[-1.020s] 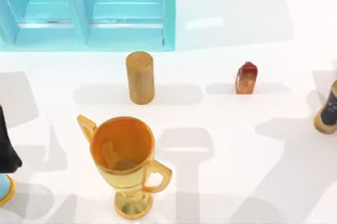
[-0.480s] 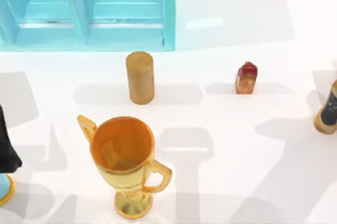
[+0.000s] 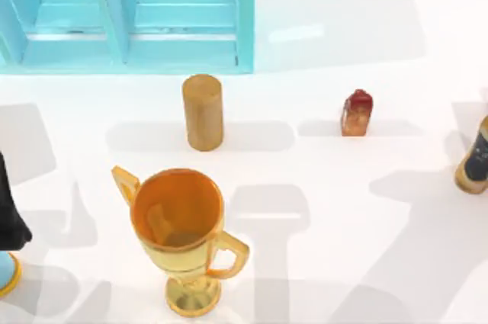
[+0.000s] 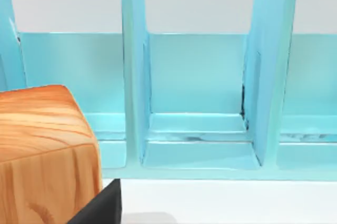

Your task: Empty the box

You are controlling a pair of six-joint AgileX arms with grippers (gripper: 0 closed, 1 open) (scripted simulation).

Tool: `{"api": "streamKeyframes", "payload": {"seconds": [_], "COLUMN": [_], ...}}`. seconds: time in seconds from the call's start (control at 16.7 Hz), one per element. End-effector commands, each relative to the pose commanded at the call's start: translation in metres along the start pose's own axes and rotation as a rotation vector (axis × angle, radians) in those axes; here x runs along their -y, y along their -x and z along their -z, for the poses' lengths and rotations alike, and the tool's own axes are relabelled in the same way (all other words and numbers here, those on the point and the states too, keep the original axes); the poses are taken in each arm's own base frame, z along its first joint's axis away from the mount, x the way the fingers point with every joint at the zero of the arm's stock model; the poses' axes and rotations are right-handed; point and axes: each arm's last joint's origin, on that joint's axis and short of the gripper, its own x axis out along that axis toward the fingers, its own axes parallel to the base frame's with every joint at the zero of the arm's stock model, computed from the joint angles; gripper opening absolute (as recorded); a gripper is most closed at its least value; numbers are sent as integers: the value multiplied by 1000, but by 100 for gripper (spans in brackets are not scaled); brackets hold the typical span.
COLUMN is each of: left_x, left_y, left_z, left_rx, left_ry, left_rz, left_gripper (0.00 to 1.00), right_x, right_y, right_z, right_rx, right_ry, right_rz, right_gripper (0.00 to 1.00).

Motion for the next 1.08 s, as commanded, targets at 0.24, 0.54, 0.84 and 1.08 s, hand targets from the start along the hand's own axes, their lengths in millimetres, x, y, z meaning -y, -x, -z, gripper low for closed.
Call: {"api": "streamKeyframes", "payload": {"seconds": [0.24,0.54,0.84,1.08], "left_x": [0,0,0,0], "left_y": [0,0,0,0], "left_z": [0,0,0,0], "left_rx": [0,0,0,0], "left_ry": [0,0,0,0], "left_rz": [0,0,0,0], "left_gripper": [100,100,100,100], "right_x": [3,4,-2,-1], "right_y": [29,90,126,124], "right_z": [-5,-3,3,2], "right_rx": [-22,-10,16,11], "right_ry": [-3,-8,3,1], "right_rz": [-12,-2,9,6], "right_gripper": [0,0,0,0]}}
